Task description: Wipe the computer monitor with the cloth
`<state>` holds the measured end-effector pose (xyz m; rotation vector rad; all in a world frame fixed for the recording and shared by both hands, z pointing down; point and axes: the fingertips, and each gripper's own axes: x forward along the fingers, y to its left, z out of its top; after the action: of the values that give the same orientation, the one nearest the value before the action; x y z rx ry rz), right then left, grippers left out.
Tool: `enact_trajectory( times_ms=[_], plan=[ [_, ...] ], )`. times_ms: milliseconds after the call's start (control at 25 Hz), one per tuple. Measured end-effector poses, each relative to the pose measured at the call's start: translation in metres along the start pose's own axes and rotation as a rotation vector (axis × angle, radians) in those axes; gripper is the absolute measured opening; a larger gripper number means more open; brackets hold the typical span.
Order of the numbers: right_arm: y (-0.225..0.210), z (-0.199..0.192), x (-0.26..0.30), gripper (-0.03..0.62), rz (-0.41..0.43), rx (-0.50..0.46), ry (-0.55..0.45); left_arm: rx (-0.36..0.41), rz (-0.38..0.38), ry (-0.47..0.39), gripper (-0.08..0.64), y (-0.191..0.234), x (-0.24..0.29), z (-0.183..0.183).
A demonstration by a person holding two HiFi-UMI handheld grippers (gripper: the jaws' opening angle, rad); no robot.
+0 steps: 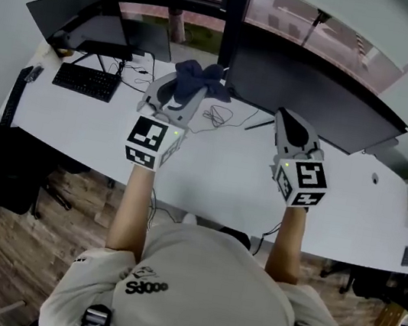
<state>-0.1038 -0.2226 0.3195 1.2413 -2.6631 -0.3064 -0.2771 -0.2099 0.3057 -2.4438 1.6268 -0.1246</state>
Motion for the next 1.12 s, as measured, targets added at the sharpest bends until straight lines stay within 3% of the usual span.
enact_trajectory(
  times_ms=[640,1120],
  plan=[
    [0.028,-0.002,-0.018,-0.006,0.022,-0.048,0.019,0.043,-0.119,-0.012,0.158,-0.059,-0.011,0.001],
    [0.034,0.006,-0.016,-0.006,0.039,-0.063,0.0,0.042,-0.11,-0.024,0.158,-0.057,-0.012,0.005]
  ],
)
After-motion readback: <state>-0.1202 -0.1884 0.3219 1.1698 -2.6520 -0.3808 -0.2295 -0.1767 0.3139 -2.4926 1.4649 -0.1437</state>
